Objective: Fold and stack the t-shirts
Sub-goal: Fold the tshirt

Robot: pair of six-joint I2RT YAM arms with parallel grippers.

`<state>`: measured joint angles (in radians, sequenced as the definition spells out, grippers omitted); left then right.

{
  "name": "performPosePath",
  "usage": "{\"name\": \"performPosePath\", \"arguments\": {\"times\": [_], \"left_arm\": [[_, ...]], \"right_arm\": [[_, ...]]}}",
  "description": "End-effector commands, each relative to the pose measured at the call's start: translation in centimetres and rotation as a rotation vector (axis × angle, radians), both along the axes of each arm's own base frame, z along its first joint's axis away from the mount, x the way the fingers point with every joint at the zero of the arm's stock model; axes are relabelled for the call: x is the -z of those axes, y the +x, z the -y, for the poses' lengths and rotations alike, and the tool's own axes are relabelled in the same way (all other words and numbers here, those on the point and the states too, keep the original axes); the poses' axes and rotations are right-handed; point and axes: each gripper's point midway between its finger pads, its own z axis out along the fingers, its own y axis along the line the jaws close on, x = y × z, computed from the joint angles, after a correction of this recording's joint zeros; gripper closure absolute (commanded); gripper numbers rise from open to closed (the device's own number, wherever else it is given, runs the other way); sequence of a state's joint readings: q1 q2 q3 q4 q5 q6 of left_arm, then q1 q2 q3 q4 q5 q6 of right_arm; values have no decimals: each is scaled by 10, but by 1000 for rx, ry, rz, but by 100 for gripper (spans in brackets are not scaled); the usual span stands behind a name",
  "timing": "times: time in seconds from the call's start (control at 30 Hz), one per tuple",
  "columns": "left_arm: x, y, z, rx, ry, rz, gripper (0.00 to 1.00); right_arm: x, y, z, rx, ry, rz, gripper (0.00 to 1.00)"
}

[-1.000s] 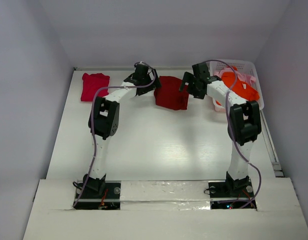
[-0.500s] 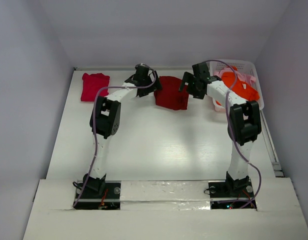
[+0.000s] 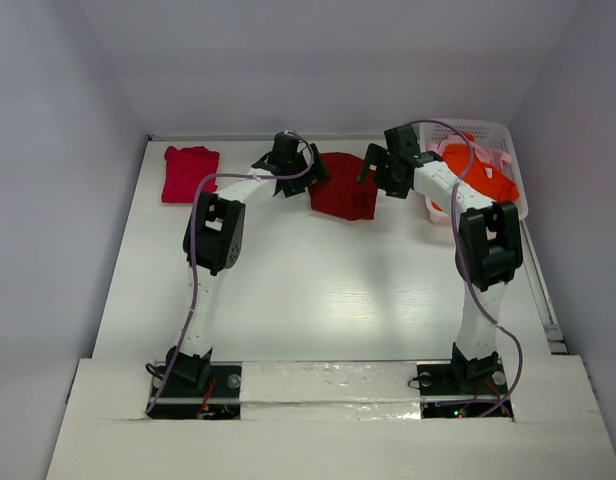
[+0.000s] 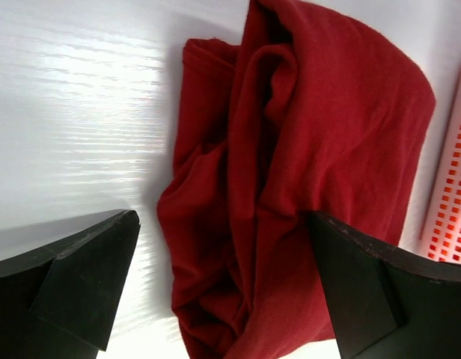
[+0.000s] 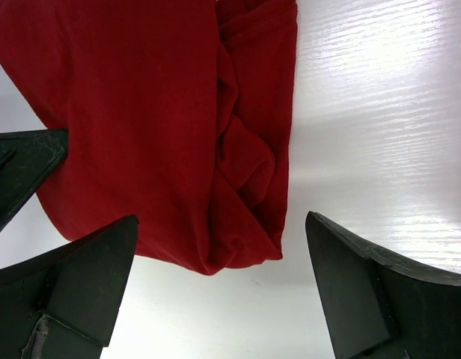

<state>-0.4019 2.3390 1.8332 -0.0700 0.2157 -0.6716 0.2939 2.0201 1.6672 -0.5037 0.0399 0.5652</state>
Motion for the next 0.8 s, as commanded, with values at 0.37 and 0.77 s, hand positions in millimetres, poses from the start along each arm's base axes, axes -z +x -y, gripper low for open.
{"name": "performPosePath", "arguments": {"times": [0.37, 0.77], "left_arm": [[-6, -1, 12, 28, -72, 9, 1], [-9, -1, 15, 43, -84, 27, 1]], "right_arm": [[-8, 6, -8, 4, 70, 49, 4], [16, -3, -21, -30, 137, 4, 4]]}}
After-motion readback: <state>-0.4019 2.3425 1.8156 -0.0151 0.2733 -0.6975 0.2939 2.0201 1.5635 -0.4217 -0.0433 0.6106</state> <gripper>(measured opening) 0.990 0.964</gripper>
